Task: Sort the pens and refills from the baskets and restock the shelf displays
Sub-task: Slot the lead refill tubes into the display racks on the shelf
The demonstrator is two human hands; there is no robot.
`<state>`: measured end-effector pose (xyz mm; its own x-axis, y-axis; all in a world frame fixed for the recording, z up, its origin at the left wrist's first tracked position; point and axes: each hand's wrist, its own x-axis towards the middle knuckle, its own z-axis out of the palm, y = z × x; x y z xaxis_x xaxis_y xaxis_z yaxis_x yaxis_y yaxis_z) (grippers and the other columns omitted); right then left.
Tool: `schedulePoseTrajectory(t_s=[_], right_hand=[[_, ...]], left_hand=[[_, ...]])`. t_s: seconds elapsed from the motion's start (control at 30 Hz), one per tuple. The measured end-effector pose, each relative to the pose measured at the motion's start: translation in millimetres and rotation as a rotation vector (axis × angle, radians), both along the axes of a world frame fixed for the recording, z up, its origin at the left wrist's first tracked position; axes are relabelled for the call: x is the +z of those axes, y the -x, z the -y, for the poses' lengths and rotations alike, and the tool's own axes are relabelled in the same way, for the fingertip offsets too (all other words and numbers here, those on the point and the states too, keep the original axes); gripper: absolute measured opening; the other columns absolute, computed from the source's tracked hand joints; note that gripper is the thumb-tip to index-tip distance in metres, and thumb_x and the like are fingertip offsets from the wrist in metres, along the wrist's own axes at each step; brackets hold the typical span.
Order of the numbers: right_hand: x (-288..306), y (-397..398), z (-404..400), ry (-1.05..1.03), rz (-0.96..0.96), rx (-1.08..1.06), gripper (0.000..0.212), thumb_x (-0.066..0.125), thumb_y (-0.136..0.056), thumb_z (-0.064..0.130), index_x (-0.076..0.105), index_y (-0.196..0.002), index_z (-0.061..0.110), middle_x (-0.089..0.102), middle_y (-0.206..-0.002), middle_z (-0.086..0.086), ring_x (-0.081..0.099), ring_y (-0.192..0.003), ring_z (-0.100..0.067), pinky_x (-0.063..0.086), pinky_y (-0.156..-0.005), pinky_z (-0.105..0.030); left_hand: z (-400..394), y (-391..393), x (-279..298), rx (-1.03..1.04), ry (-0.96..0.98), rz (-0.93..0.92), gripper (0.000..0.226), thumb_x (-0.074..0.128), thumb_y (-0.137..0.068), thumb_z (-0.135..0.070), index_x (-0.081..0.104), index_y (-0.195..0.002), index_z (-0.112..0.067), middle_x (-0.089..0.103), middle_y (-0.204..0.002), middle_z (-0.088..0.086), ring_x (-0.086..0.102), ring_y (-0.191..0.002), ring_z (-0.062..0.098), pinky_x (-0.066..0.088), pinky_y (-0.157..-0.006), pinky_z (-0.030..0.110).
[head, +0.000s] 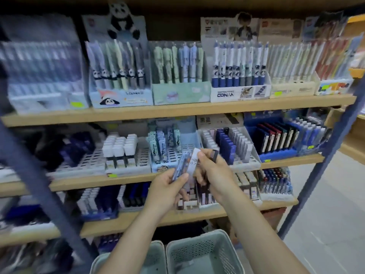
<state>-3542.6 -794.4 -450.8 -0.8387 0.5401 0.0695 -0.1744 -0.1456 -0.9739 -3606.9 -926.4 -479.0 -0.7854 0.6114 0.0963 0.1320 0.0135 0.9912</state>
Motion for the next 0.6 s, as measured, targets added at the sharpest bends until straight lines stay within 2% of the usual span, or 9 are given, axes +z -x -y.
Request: schedulePoseTrajectory(t_s=[0.07, 0.13, 0.23, 0.3, 0.43, 0.53, 0.6], right_hand=[[7, 23, 29, -0.096, 0.072, 0.026, 0.015, 0.051, -0.104, 0.026, 0.058, -0.096, 0.015, 0.043, -0.047, 0.004, 0.036, -0.038, -0.011, 0.031, -0.043, -0.023], [13, 46, 58, -0.186, 0.133, 0.051, 0.017, 0.057, -0.101, 0.032, 0.061, -0.088, 0.021, 0.045, -0.048, 0.013, 0.039, -0.042, -0.007, 0.032, -0.048, -0.023], [16, 79, 101, -0.274, 0.162, 0.111, 0.014, 0.064, -0.096, 0.034, 0.067, -0.093, 0.02, 0.05, -0.046, 0.022, 0.045, -0.044, 0.003, 0.033, -0.054, -0.02], [18, 100, 126, -0.312, 0.165, 0.145, 0.015, 0.068, -0.094, 0.032, 0.068, -0.092, 0.017, 0.051, -0.045, 0.024, 0.048, -0.044, 0.005, 0.033, -0.055, -0.019], [16, 140, 167, -0.311, 0.156, 0.179, 0.016, 0.07, -0.093, 0.026, 0.068, -0.09, 0.01, 0.053, -0.053, 0.014, 0.044, -0.042, 0.001, 0.034, -0.044, -0.014], [17, 164, 189, -0.257, 0.169, 0.238, 0.018, 0.064, -0.097, 0.028, 0.068, -0.097, 0.01, 0.058, -0.065, -0.005, 0.042, -0.038, -0.004, 0.033, -0.041, -0.018], [19, 178, 198, -0.245, 0.168, 0.253, 0.015, 0.061, -0.099, 0.028, 0.067, -0.098, 0.014, 0.065, -0.072, -0.008, 0.043, -0.036, -0.002, 0.034, -0.04, -0.017]], left_hand=[[30, 18, -4, 0.078, -0.018, 0.016, 0.011, 0.06, -0.1, -0.018, 0.068, -0.097, -0.011, 0.065, -0.067, 0.013, 0.058, -0.052, 0.022, 0.033, -0.041, 0.021], [61, 35, -8, 0.149, -0.051, 0.027, 0.012, 0.06, -0.101, -0.018, 0.067, -0.098, -0.009, 0.069, -0.075, 0.012, 0.06, -0.055, 0.023, 0.034, -0.042, 0.021], [109, 62, -19, 0.253, -0.086, 0.008, 0.012, 0.058, -0.101, -0.016, 0.068, -0.094, -0.015, 0.076, -0.086, 0.006, 0.059, -0.053, 0.019, 0.036, -0.044, 0.017], [138, 78, -27, 0.303, -0.113, 0.015, 0.015, 0.057, -0.101, -0.014, 0.068, -0.09, -0.016, 0.074, -0.081, 0.006, 0.056, -0.048, 0.016, 0.034, -0.042, 0.016], [178, 108, -39, 0.387, -0.146, 0.041, 0.016, 0.058, -0.101, -0.015, 0.069, -0.09, -0.017, 0.065, -0.06, -0.001, 0.05, -0.042, 0.013, 0.034, -0.042, 0.019], [191, 129, -40, 0.439, -0.183, 0.053, 0.015, 0.06, -0.101, -0.015, 0.07, -0.09, -0.017, 0.066, -0.063, -0.001, 0.052, -0.046, 0.014, 0.035, -0.042, 0.021], [195, 141, -35, 0.448, -0.202, 0.059, 0.014, 0.06, -0.1, -0.015, 0.07, -0.091, -0.015, 0.067, -0.067, 0.0, 0.054, -0.047, 0.012, 0.034, -0.044, 0.021]])
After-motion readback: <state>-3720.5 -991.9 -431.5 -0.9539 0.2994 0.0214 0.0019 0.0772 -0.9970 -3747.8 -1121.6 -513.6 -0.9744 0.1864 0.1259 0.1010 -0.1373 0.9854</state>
